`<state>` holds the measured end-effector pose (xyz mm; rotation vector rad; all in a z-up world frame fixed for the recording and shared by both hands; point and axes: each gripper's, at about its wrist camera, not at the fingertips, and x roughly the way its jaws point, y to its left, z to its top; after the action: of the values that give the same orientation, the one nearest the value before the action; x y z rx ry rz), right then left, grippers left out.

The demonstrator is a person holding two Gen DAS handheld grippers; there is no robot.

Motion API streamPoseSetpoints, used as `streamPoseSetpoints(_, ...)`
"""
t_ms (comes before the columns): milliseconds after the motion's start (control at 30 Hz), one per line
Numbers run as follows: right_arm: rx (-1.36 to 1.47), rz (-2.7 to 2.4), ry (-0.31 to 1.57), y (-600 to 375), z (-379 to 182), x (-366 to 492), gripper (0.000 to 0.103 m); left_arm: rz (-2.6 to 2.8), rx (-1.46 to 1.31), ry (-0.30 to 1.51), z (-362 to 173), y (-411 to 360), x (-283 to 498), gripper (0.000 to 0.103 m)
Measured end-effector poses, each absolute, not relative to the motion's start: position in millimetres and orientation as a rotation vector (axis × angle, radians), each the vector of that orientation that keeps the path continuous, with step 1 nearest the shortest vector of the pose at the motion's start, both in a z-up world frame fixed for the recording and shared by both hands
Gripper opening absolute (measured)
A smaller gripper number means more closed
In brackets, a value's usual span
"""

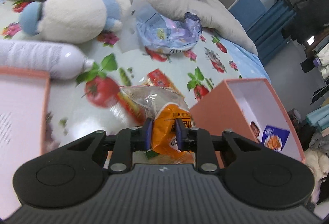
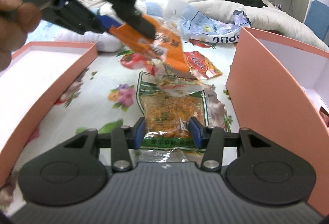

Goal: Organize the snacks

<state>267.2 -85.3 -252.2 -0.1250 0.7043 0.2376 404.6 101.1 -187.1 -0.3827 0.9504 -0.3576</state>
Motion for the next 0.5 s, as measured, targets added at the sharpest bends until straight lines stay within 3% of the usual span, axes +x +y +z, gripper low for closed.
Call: streamPoseSetpoints(500,-0.151,0.322,0.732,-107.9,-238.7,169.8,0.047,-0.272,-0.454,0.973,-208.7,117.1,256.2,0.027)
